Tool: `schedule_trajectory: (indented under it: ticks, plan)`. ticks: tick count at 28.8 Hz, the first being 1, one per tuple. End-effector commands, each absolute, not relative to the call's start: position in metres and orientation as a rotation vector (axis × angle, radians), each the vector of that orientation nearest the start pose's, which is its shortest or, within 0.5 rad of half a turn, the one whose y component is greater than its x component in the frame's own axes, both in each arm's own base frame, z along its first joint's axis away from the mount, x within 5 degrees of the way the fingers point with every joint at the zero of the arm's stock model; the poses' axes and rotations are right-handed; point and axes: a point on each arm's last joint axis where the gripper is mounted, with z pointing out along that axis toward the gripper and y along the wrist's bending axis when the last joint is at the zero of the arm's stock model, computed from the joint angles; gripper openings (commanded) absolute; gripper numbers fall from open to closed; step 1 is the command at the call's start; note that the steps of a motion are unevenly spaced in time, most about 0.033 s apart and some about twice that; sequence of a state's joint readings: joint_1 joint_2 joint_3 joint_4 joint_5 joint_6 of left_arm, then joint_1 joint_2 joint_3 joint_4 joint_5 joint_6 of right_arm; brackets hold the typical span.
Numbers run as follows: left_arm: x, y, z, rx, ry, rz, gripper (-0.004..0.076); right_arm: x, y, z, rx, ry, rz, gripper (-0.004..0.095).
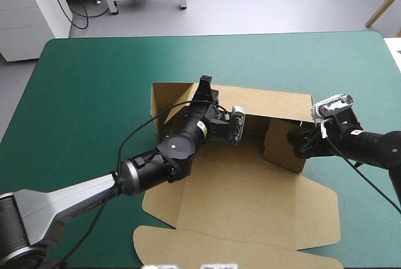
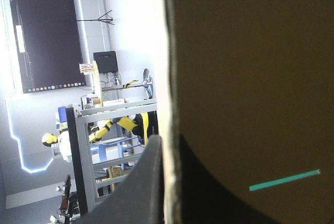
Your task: Fold the box
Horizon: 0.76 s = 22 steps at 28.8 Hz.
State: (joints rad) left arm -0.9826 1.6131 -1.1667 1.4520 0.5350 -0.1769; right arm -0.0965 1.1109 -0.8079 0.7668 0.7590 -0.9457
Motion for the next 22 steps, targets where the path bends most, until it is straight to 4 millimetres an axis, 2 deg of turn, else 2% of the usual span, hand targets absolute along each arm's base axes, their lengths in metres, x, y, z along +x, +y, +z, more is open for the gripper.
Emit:
schedule_trajectory:
  ticks: [1, 6, 12, 18, 22]
  plan:
    - [0.235, -0.276, 0.32, 1.584, 1.151, 0.675, -0.001, 0.218, 0.024, 0.312, -0.439, 2.181, 0.379, 0.06]
    - [0.235, -0.276, 0.32, 1.585, 1.15, 0.674, -0.001, 0.213, 0.032, 0.286, -0.399, 2.219, 0.41, 0.0425]
    - [0.235, -0.276, 0.32, 1.585, 1.15, 0.674, -0.001, 0.21, 0.033, 0.269, -0.312, 2.224, 0.41, 0.0411]
    - [0.235, -0.277, 0.32, 1.586, 1.147, 0.67, -0.001, 0.213, 0.033, 0.26, -0.163, 2.157, 0.376, 0.0406]
    - [0.235, -0.278, 0.32, 1.591, 1.137, 0.655, -0.001, 0.214, 0.046, 0.262, -0.233, 2.099, 0.315, 0.0273]
